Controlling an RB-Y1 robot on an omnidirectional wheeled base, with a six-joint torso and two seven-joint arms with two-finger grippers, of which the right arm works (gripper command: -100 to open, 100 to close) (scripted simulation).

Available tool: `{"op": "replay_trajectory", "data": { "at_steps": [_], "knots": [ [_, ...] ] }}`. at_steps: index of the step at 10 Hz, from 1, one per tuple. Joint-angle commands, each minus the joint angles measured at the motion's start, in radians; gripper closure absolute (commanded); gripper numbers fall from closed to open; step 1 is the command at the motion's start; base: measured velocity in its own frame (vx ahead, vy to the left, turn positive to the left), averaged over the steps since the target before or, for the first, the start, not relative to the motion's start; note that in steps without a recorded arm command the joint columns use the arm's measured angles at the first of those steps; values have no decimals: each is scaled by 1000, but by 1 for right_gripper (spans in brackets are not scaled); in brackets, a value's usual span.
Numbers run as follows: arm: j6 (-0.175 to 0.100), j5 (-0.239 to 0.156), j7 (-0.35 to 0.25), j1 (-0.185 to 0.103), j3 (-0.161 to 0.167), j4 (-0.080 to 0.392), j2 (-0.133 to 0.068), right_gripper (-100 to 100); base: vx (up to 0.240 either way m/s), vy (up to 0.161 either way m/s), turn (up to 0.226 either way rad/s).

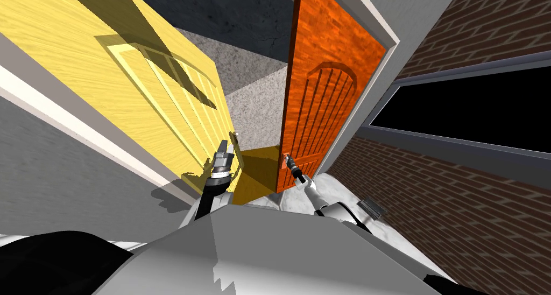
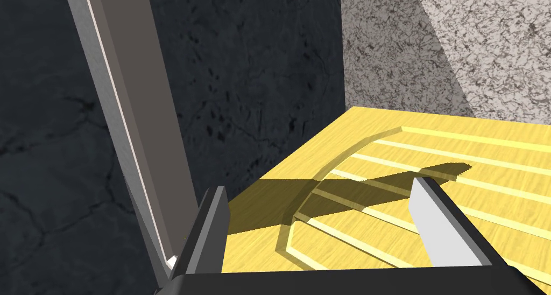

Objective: Push the door open

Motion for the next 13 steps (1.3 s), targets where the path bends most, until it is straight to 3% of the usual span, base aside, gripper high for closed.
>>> {"op": "replay_trajectory", "data": {
  "at_steps": [1, 2, 7, 13],
  "knots": [
    [0, 0, 0, 0, 0, 0, 0, -100, 89, 20, 4],
    [0, 0, 0, 0, 0, 0, 0, 100, -11, -2, -6],
    [0, 0, 0, 0, 0, 0, 0, 100, -10, -3, 5],
    [10, -19, 37, -3, -47, 2, -1, 100, 146, 89, -33]
  ]
}}
